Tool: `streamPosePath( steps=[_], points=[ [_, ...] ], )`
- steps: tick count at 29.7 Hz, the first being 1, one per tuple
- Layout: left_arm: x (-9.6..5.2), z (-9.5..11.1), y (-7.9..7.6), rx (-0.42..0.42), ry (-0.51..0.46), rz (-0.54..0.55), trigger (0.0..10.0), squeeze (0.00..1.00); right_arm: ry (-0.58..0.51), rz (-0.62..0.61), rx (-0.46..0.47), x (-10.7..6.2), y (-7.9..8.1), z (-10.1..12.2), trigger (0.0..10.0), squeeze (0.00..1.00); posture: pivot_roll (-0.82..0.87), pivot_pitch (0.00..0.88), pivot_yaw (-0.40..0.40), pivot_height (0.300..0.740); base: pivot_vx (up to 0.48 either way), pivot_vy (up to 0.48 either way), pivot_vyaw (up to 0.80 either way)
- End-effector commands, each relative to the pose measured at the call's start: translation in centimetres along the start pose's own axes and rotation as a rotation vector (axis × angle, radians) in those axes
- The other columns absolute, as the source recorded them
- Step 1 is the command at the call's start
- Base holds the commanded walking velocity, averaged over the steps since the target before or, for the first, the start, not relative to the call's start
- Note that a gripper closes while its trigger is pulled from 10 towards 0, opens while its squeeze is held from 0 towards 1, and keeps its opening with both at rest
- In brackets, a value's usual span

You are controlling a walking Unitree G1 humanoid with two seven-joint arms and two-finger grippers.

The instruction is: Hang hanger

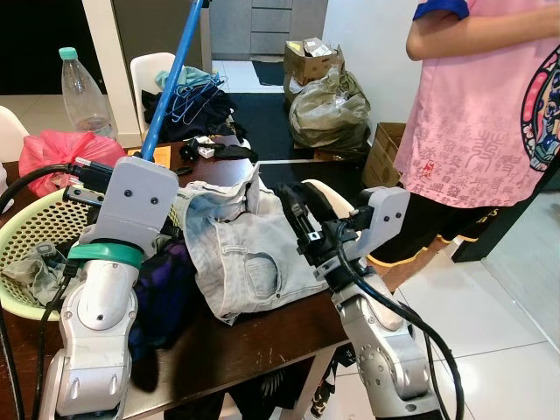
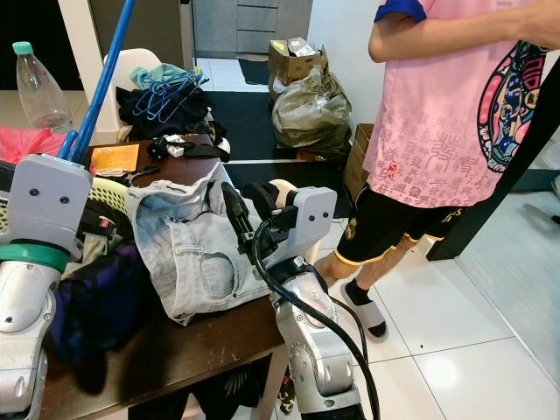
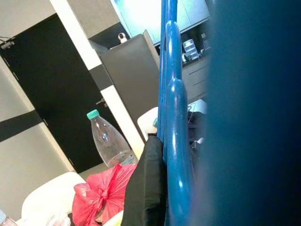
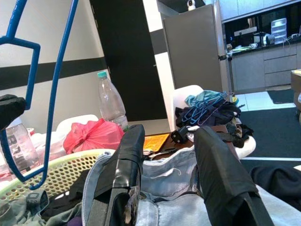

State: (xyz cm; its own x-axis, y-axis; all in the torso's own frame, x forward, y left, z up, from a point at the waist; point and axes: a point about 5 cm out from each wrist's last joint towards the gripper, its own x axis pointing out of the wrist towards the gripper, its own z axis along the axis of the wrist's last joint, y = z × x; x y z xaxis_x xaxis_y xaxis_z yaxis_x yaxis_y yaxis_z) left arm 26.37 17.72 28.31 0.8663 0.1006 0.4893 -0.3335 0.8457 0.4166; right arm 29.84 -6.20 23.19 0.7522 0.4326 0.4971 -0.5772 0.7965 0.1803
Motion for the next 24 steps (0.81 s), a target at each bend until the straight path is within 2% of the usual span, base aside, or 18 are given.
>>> streamPosePath(
  steps=[1,15,22,24],
  points=[
    [-0.1,0.13,0.32,0.001,-0.001,0.02,10.0,0.0,-0.009,0.004,0.007,0.15,-0.04,0.09,10.0,0.0,0.11,0.049,0.003,0.74,0.0,0.48,0.0],
    [-0.03,0.23,0.48,0.007,-0.002,0.025,10.0,0.0,-0.009,0.003,0.009,0.15,0.05,0.05,10.0,0.0,0.1,0.054,0.008,0.74,0.0,0.48,0.0],
    [0.04,0.39,0.39,0.04,-0.02,0.015,10.0,0.0,-0.011,0.002,0.009,0.13,0.08,0.03,10.0,0.0,0.1,0.054,0.011,0.74,0.0,0.0,0.0],
    [0.05,0.25,0.35,0.056,-0.016,0.014,10.0,0.0,-0.013,0.001,0.01,0.11,0.08,0.04,10.0,0.0,0.1,0.055,0.013,0.74,0.0,-0.48,0.0]
  ],
)
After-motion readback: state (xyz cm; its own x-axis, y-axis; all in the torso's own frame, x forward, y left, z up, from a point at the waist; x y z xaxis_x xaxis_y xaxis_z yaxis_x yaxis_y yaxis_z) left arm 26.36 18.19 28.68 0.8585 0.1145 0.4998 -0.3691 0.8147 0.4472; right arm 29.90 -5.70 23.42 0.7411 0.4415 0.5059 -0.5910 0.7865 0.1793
